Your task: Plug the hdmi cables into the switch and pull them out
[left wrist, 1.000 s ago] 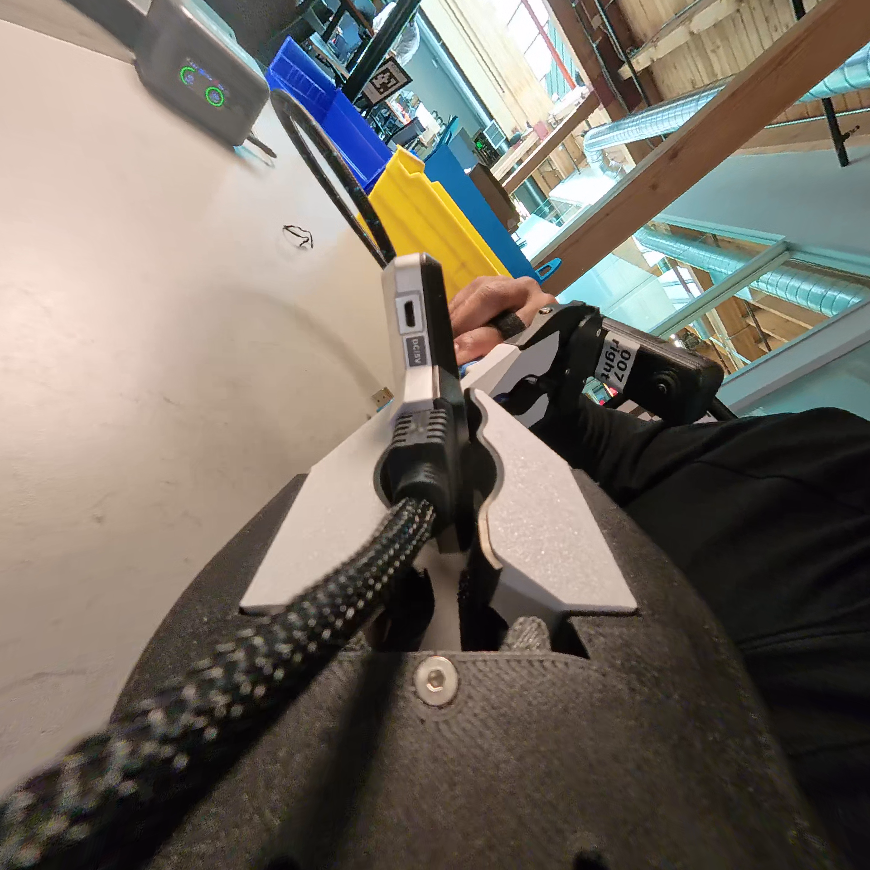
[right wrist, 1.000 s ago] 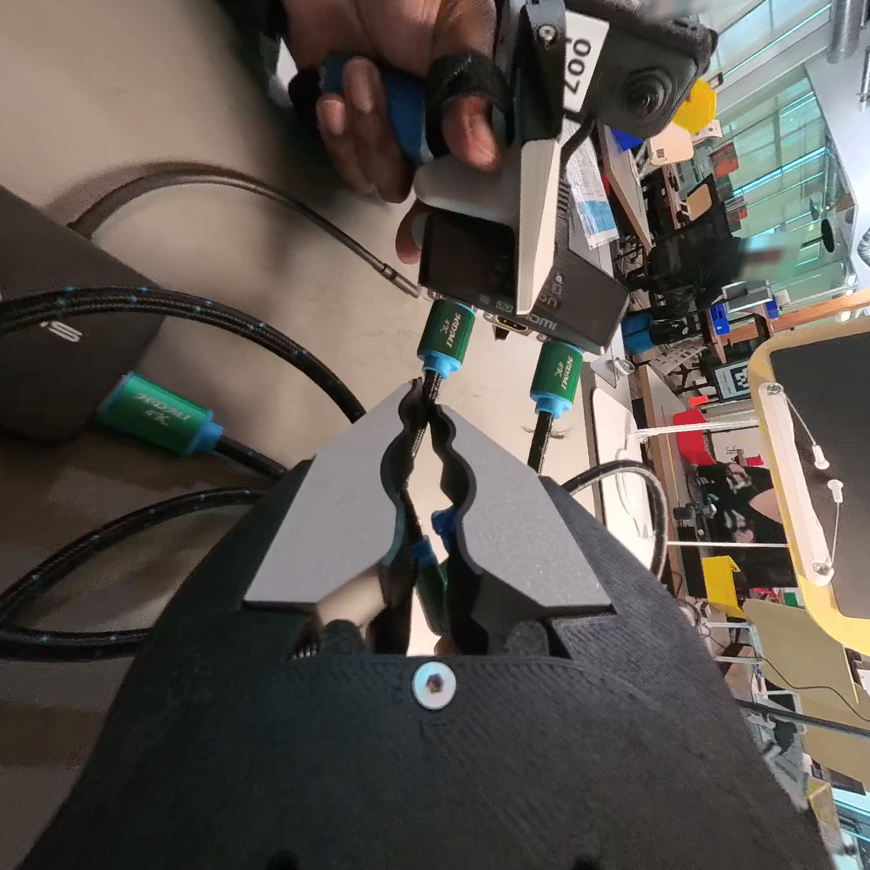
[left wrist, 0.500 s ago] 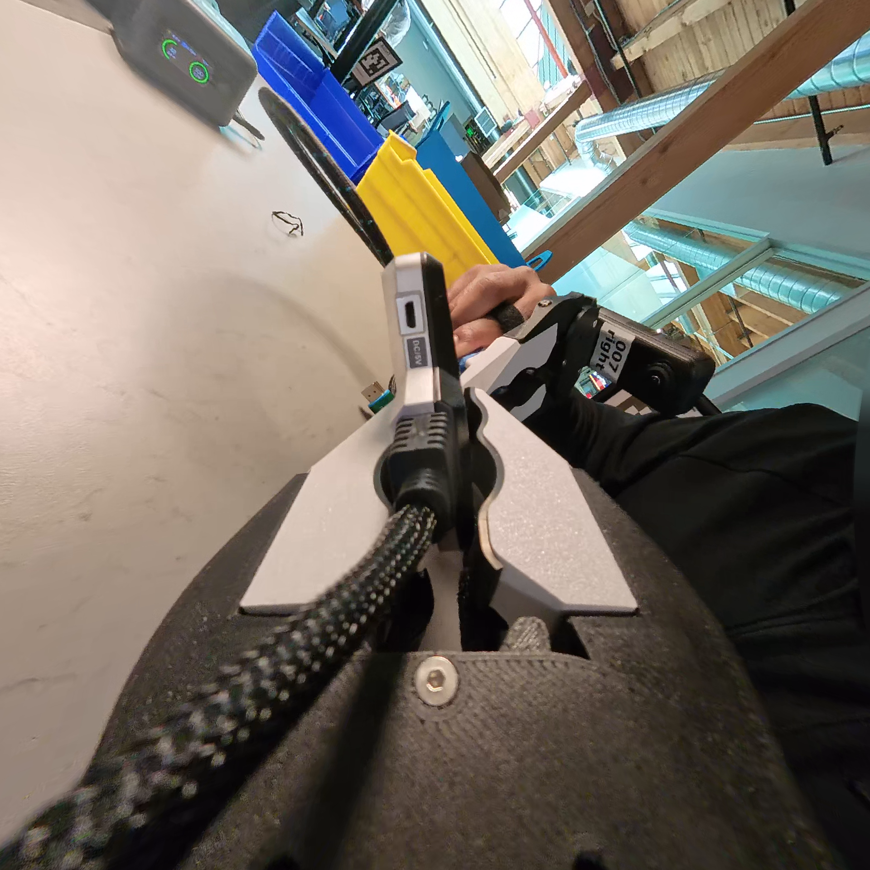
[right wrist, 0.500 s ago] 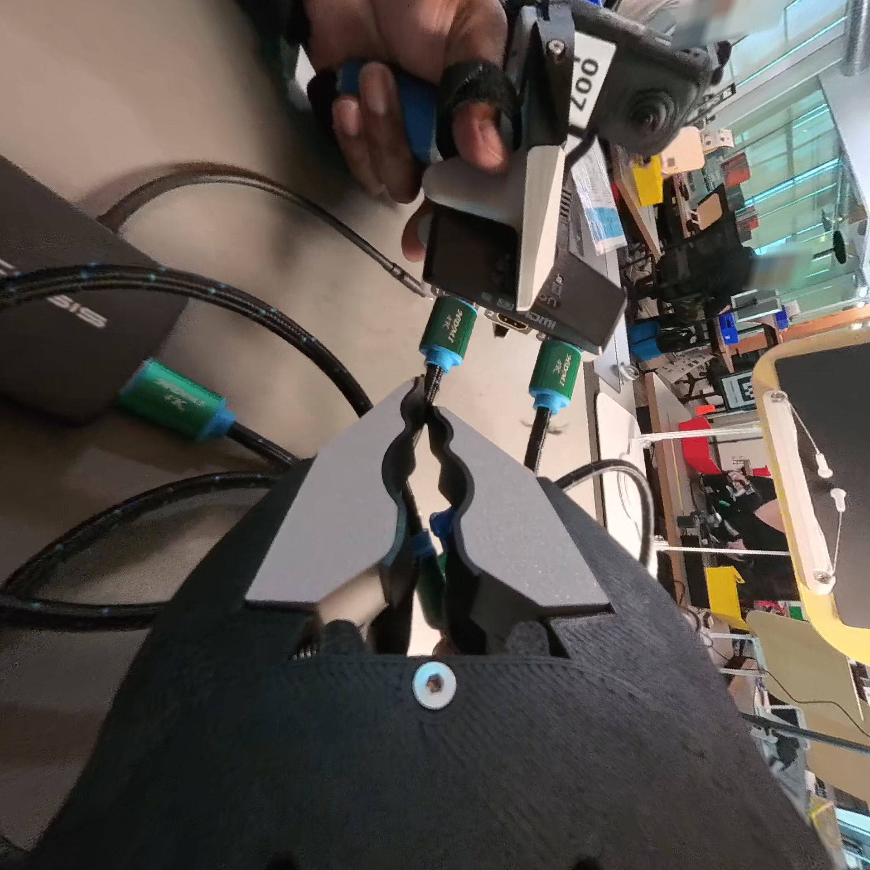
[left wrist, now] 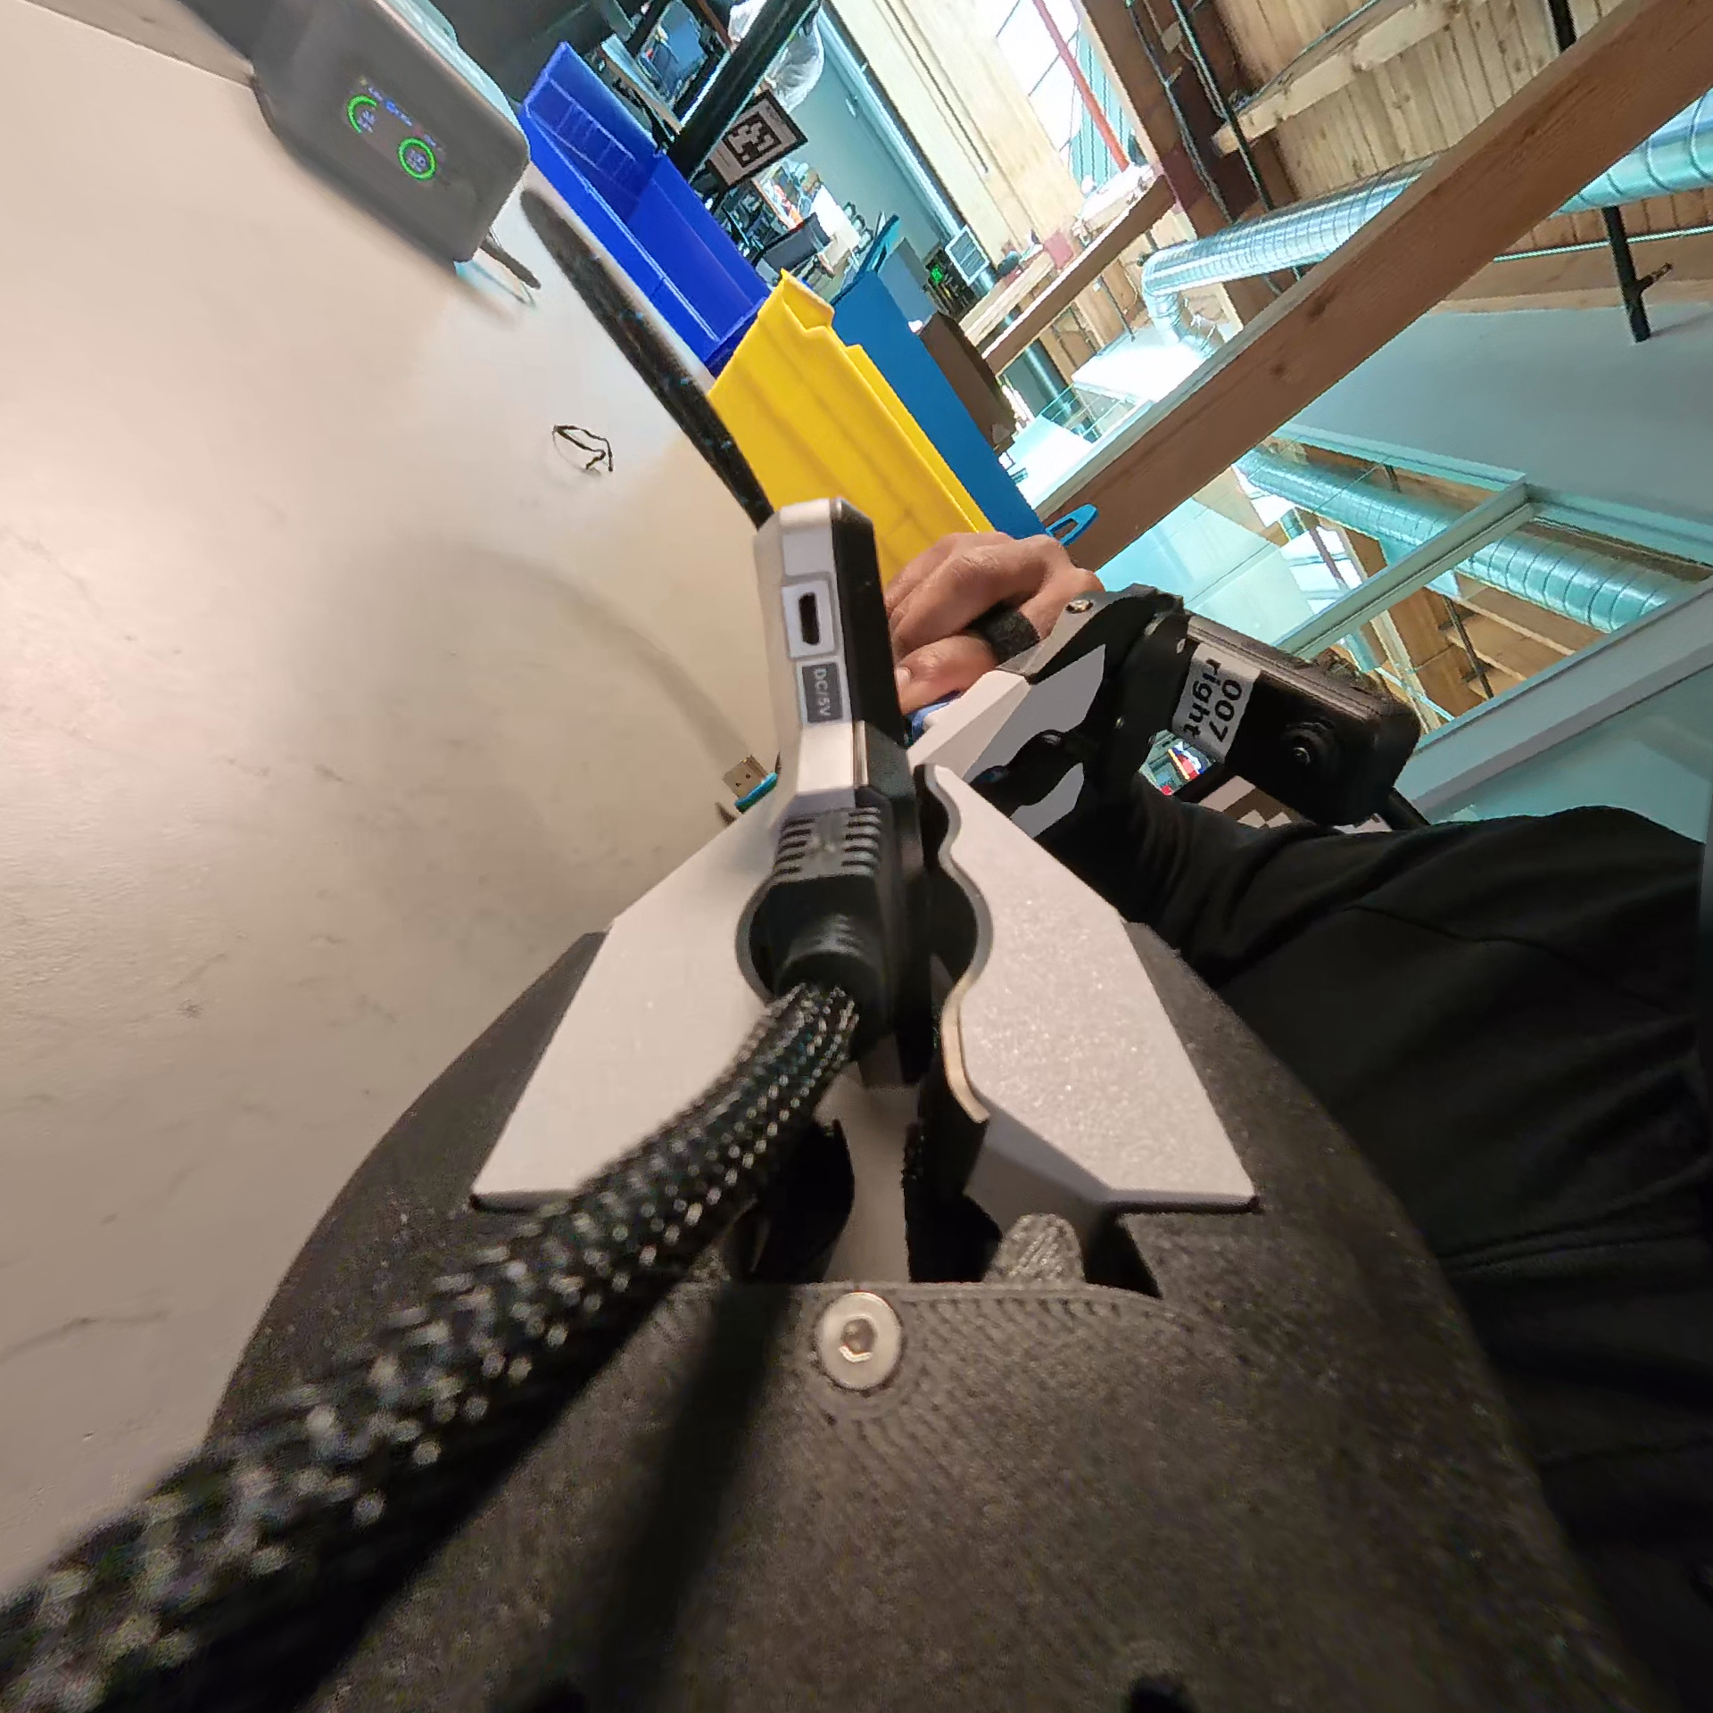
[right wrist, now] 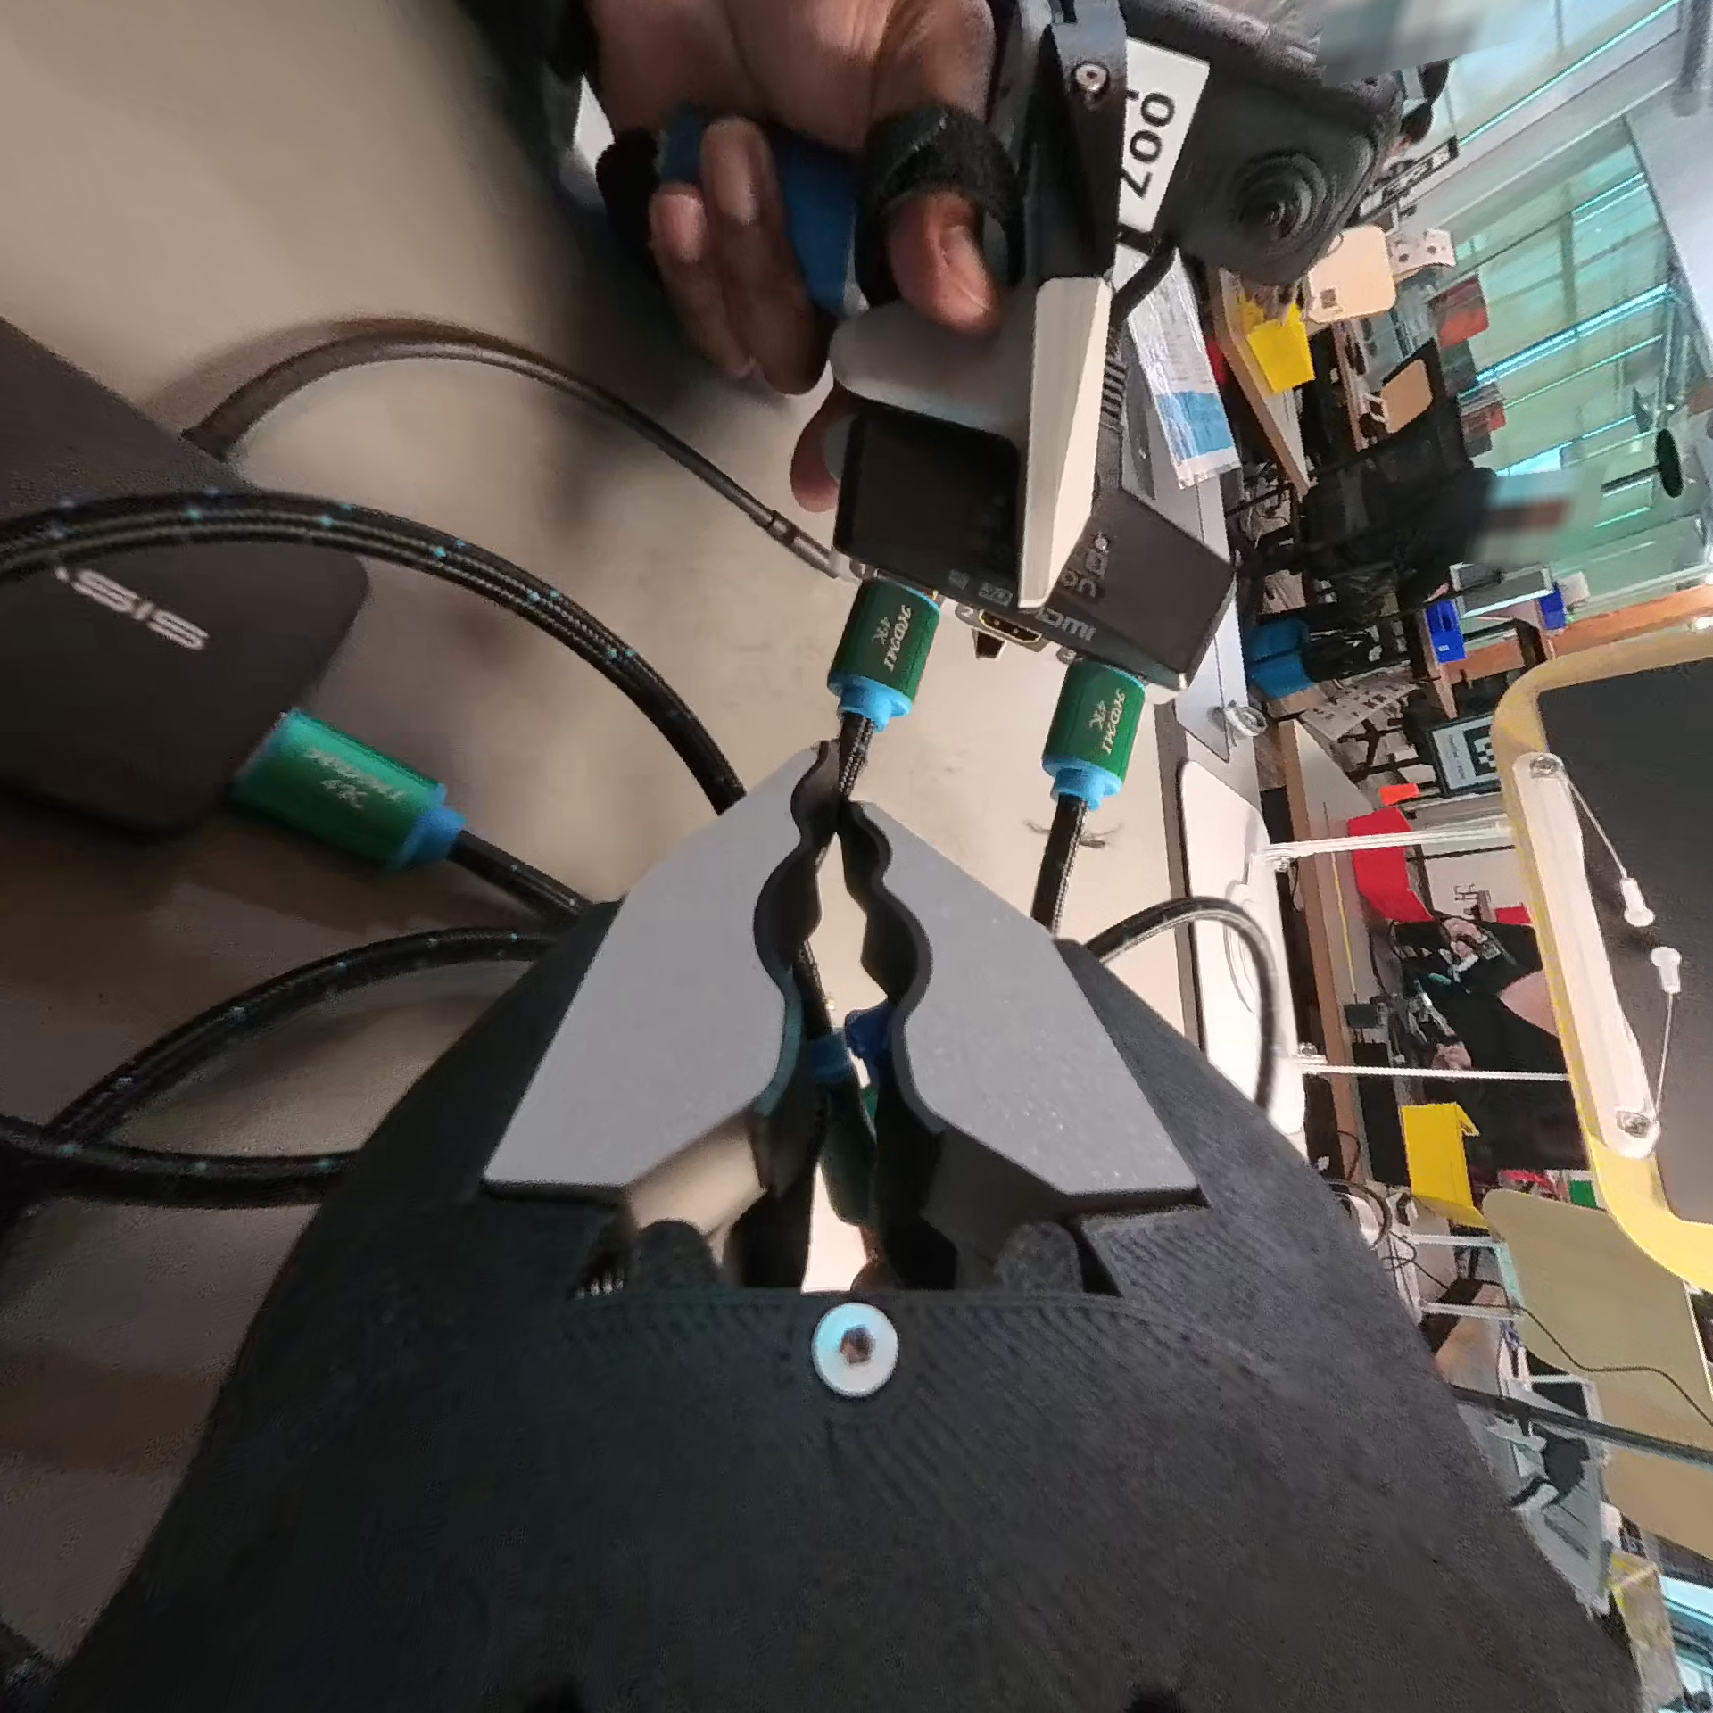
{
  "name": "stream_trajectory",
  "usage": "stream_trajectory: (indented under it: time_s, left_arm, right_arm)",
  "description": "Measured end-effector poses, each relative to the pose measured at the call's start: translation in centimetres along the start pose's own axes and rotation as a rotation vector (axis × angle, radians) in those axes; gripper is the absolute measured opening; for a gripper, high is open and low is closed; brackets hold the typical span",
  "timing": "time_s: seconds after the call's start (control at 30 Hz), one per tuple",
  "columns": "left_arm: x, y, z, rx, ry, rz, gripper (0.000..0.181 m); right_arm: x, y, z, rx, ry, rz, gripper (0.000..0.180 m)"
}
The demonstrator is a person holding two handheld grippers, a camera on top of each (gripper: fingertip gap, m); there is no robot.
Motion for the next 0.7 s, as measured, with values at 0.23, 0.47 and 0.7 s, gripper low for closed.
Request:
stream_trajectory:
  time_s: [0.23, 0.47, 0.7]
  left_arm:
    - [0.6, 0.8, -0.6, 0.015, 0.036, 0.044, 0.024]
    - [0.9, 1.5, -1.2, 0.047, 0.033, 0.059, 0.025]
    - [0.4, 0.9, -1.1, 0.067, -0.001, 0.024, 0.026]
  right_arm:
    - [-2.0, 0.5, 0.8, -0.031, 0.012, -0.08, 0.0]
    - [-1.1, 1.7, 2.4, -0.112, -0.111, 0.001, 0.0]
    - [0.5, -1.1, 0.5, 0.04, -0.334, -0.027, 0.03]
Point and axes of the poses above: each gripper's, where its closed fingertips meet, y back along the fingers, x out of its top, z = x × y across the jaws, the point moved 2 cm from there along y, back along the fingers, and after that the axes turned 6 degrees about -z, right-handed, at the moved point
